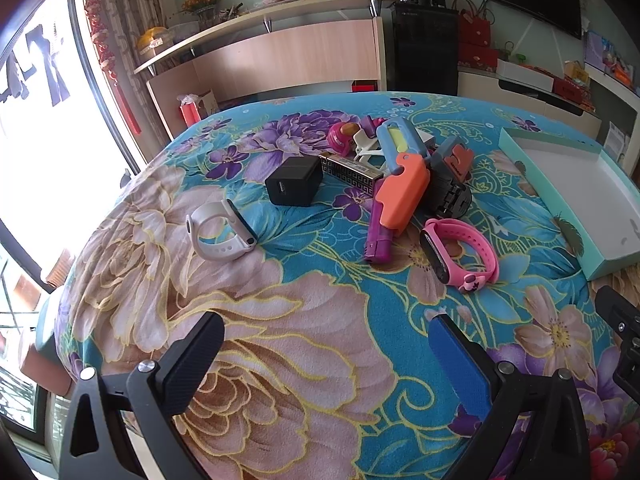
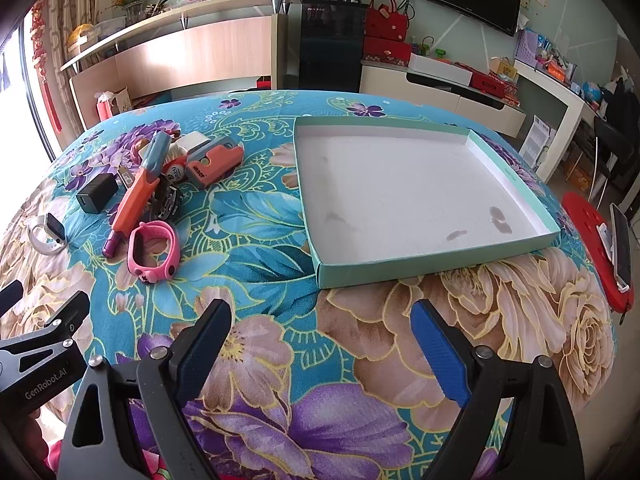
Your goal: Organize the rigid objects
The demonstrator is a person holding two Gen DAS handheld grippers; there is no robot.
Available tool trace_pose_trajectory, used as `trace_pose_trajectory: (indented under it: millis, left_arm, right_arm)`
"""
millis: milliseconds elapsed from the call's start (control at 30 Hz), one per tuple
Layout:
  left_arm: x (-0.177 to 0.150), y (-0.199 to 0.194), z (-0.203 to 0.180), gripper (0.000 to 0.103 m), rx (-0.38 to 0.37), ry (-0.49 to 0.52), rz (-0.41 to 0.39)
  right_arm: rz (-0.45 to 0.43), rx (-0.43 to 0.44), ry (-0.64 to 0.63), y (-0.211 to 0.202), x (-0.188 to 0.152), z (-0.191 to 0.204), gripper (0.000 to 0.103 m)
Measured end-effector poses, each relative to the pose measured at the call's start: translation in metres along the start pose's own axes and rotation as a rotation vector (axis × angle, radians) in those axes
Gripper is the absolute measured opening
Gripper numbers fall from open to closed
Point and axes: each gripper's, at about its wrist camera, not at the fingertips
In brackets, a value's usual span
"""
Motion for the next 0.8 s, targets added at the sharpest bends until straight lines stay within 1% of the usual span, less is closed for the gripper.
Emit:
trace_pose_trajectory:
  millis: [267, 467, 800]
  left_arm:
    - [0.0004, -0.0011, 0.0002, 0.103, -0.006, -0.003, -0.011]
    - [0.0003, 0.0014, -0.0002, 0.103, -0.018, -0.003, 0.017]
    - [-0.0005, 0.0014, -0.0019, 0.103, -0.022, -0.008, -0.011]
  right_arm:
    - [0.014, 0.006, 0.011, 0.0026, -0.0004, -0.0021, 0.092]
    - [0.017, 0.008, 0.016, 0.0032, -0.0005, -0.0029, 0.092]
    - [0.017, 0.008, 0.015, 0.0034, -0.0006, -0.0028, 0.092]
Point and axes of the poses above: each gripper's, at about its wrist camera, not at the fingertips, and y roughly the way its jaws point, z to its left, x to its top, and after that the axes turned 1 degree about -y, right-handed
